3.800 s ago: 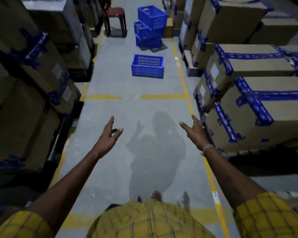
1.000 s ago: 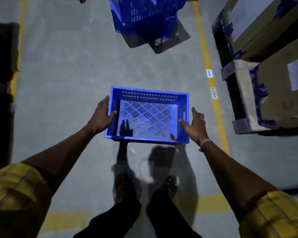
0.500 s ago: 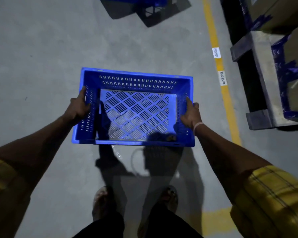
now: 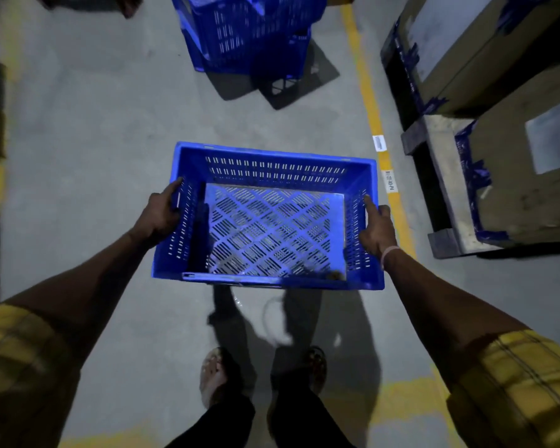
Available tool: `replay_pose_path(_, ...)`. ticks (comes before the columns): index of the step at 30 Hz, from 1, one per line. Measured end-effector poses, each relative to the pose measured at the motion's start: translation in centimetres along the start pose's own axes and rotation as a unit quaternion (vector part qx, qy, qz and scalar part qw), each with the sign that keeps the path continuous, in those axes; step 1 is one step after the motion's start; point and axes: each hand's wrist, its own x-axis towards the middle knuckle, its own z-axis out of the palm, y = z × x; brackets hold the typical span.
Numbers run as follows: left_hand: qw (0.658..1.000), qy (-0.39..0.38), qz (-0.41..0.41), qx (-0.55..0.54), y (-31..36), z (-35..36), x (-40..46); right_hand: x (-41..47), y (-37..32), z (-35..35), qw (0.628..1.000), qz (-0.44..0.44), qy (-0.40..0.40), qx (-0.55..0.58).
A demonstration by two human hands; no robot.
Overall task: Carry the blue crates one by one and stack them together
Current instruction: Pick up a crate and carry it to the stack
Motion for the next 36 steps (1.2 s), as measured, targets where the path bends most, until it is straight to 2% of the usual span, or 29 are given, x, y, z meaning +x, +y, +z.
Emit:
replay_pose_path(9,0.997,-0.004,0.078,0.006,11.9,-12.9,-8.4,-11.0,-7.3,-15.6,0.999,-0.005,0.032,0.012)
replay_pose_path(13,0.989,0.009,0.145,0.018,15.2,-16.5,-10.8,-15.4,-8.9,-20.4,0.999,-0.014,0.046,0.016)
replay_pose_path(16,0.986,0.02,0.163,0.034,18.7,-19.9,-13.3,-19.8,-10.2,-24.0,0.997,-0.008,0.071,0.018)
replay_pose_path(19,0.981,-0.004,0.183,0.07,20.1,-22.4,-14.8,-24.3,-11.0,-26.5,0.995,0.009,0.093,0.032)
replay_pose_path(27,0.955,-0.026,0.264,0.131,24.4,-25.9,-19.9,-35.9,-10.5,-29.2,0.982,0.04,0.149,0.11)
replay_pose_path(32,0.947,-0.045,0.288,0.134,26.7,-26.2,-23.1,-42.9,-9.1,-28.1,0.966,0.07,0.202,0.145)
replay_pose_path(36,0.927,-0.07,0.344,0.128,27.9,-26.1,-24.5,-48.0,-6.7,-26.5,0.95,0.106,0.242,0.165)
